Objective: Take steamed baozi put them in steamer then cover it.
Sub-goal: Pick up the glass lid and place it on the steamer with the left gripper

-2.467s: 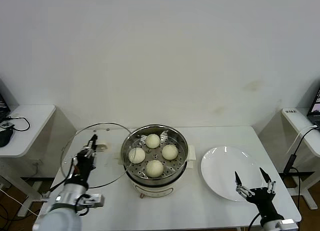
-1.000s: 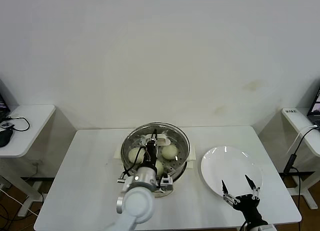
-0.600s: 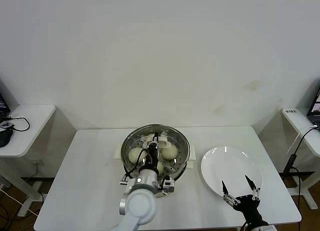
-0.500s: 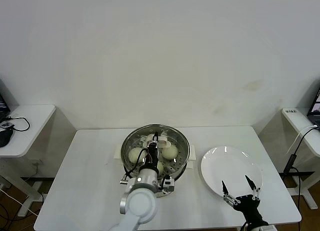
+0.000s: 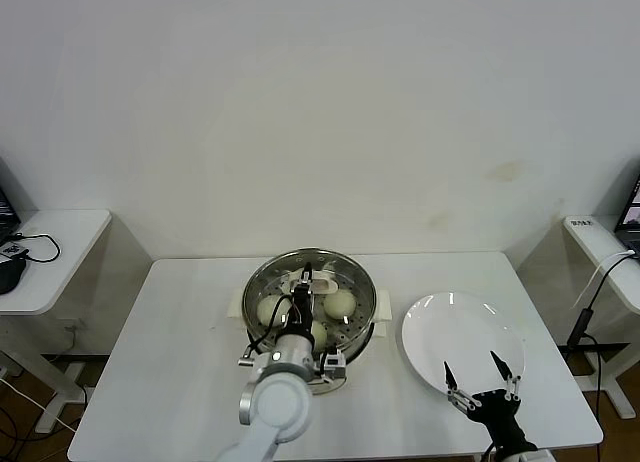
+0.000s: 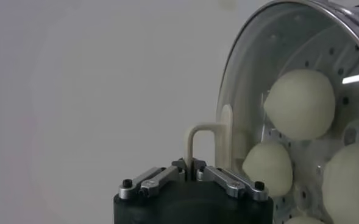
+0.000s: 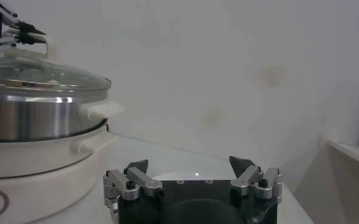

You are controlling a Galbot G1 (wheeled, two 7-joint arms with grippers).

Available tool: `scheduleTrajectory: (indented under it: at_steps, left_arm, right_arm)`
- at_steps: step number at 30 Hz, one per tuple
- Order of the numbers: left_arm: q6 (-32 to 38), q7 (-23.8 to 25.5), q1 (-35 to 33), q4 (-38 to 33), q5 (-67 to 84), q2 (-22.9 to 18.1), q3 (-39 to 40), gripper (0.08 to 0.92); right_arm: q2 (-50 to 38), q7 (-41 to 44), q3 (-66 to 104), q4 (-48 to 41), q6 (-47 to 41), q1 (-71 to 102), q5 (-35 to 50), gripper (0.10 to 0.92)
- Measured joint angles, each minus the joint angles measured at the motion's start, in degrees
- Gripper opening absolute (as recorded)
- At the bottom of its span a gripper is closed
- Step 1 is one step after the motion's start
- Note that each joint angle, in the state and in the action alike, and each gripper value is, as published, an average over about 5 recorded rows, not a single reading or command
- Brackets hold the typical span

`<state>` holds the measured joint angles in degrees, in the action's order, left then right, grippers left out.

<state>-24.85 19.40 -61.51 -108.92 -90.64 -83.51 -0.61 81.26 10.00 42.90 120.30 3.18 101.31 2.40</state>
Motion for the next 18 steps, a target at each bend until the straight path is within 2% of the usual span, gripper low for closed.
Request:
scheduleTrajectory:
  at_steps: [10,13,18]
  left_arm:
    - [0.33,-0.92,-0.85,0.33,-0.06,-0.71,-0.39,0.144]
    - [0.56,-1.36,-0.91,0.39,-0.08,-0.84,-0.57,0.197]
    - [0.74,-1.73,-1.34,-0.2,-0.03,-0.81,-0.64,0.342]
  right_arm:
    - [0.05,0.03,-0.16,0.05,-0.03,0.15,0.05,0.823]
    - [0.05,0.04,-0.16,0.1,-0.03,0.2,0.07,0.823]
    - [0.1,0.04,-0.24,0.2,-0.03,0.22,0.08,0.823]
